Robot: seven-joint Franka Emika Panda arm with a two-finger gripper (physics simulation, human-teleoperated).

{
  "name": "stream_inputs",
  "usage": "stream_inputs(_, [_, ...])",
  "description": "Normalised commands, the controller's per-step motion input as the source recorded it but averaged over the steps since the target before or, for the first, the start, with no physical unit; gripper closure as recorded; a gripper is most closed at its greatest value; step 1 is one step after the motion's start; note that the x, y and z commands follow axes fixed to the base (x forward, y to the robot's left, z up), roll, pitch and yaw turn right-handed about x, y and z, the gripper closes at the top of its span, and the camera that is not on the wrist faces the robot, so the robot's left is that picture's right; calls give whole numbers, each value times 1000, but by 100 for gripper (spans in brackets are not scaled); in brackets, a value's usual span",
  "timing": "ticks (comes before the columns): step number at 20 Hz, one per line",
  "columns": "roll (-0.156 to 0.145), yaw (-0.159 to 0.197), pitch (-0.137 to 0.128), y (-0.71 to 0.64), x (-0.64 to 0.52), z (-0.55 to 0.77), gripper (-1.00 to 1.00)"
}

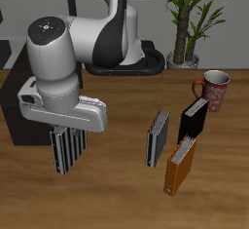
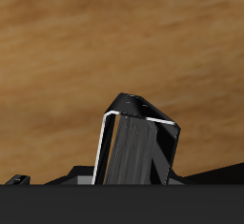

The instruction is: Place the right striped book upright on top of the shelf and place the red mug on top of the shelf

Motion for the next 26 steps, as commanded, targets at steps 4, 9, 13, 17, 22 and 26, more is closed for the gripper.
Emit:
stream_inputs(4, [20, -111, -25, 7, -547, 726, 100])
stream_inputs(9, [30, -49, -82, 44, -671, 670, 100])
stream_inputs(13, [18, -76, -55, -50, -735, 528, 100])
stream_inputs(17, [5, -72, 22, -68, -458, 210, 100])
stream_inputs(22, [-21, 12, -102, -1, -738, 188, 100])
stream_inputs(26, [33, 3, -65, -25, -701, -12, 100])
